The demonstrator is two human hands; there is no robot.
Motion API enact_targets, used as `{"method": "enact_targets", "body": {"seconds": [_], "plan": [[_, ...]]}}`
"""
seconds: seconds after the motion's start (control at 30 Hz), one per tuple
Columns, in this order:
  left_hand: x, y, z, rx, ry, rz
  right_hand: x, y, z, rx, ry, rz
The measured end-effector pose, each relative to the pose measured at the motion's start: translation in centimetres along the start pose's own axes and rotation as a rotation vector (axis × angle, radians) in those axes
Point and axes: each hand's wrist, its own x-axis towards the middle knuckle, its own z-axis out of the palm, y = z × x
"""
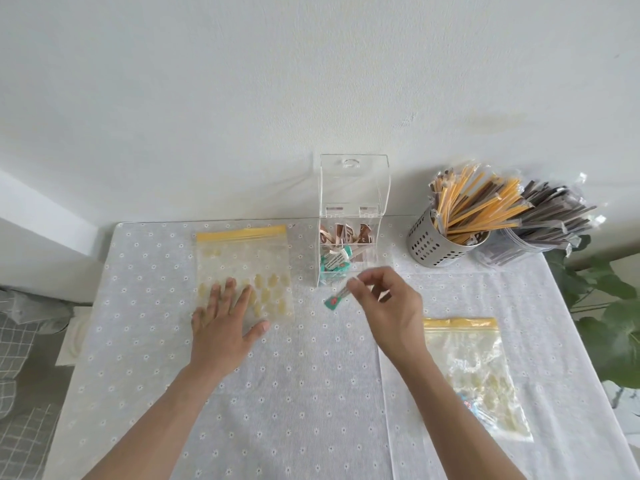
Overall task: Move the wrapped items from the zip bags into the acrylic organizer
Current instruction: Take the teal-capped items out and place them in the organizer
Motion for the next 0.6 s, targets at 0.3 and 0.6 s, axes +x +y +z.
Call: {"method": "enact_targets", "body": {"seconds": [0.3,0.6], "plan": [[-0.1,0.2,-0.3,-0.003,-0.020,-0.011,5.4,-2.5,3.3,-0.273,0.172,-0.241],[0.9,0.8,-2.3,0.041,-0.080,0.018,6.6,0.7,4.6,-0.627,0.106,-0.426]]}}
